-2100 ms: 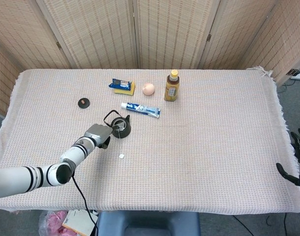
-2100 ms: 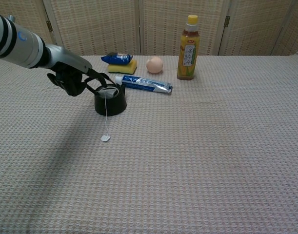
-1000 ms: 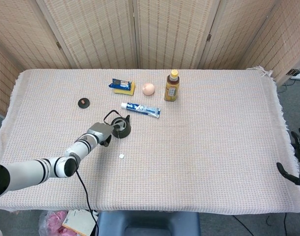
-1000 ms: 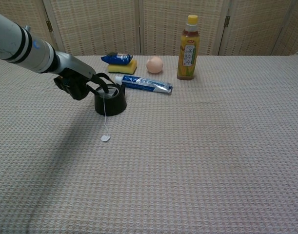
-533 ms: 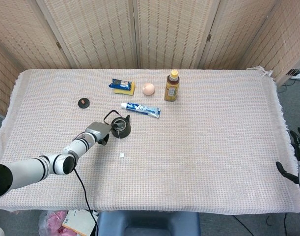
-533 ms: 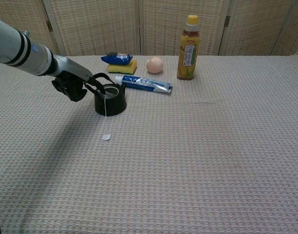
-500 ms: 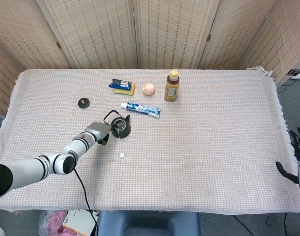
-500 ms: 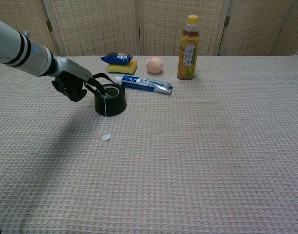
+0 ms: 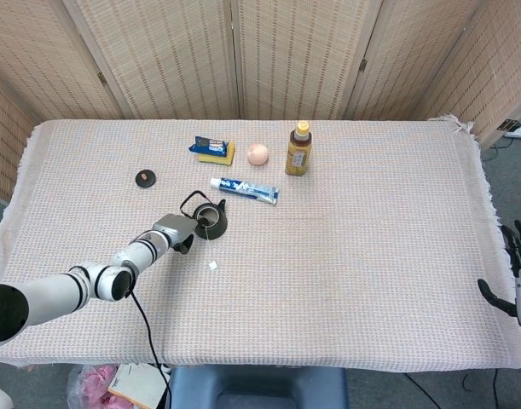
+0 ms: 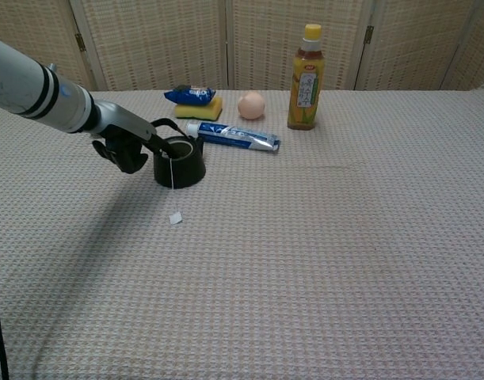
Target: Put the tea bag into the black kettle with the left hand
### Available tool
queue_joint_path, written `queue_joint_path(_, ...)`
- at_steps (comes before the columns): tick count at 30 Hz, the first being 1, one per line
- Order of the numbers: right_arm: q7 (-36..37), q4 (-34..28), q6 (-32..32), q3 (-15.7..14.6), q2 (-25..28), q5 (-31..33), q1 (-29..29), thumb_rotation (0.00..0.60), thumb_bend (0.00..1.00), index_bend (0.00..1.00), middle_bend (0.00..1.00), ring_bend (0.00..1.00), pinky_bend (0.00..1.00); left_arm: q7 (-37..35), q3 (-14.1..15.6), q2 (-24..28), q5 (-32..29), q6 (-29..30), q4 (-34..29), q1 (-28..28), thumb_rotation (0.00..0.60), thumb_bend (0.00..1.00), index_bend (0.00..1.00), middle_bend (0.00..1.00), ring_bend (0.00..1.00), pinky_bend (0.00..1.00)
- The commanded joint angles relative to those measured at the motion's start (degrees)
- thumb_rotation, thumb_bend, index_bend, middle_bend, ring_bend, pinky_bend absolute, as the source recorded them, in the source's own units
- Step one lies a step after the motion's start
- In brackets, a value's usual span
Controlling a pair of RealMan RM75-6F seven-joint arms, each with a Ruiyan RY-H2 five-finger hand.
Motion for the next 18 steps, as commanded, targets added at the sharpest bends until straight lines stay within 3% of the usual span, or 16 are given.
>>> queue_joint_path(1, 0.05, 0.01, 0.15, -0.03, 0.01, -0.08, -0.07, 0.6, 0.18, 0.0, 0.0, 0.0, 0.0, -0.81, -0.54, -0.29, 1.08, 0.21, 0.11, 0.18, 0.6, 0.92, 0.0, 1.0, 0.97, 1.0)
queue_joint_path(10, 0.72, 0.02, 1.38, -0.46, 0.18, -1.36, -0.59, 0.6, 0.18, 0.0, 0.0, 0.0, 0.0, -0.77, -1.35, 3.09, 2.43, 5.53, -6.24, -1.34, 0.6, 0.92, 0.0, 1.0, 0.97, 1.0)
queue_joint_path(18, 1.25, 0.18, 3.6, -1.44, 0.15, -4.01, -1.52, 0.6, 0.18, 0.0, 0.0, 0.0, 0.0, 5.76, 0.47, 10.4, -2.37, 18.3, -20.8, -4.42, 0.6, 0.92, 0.0, 1.0, 0.94, 1.0)
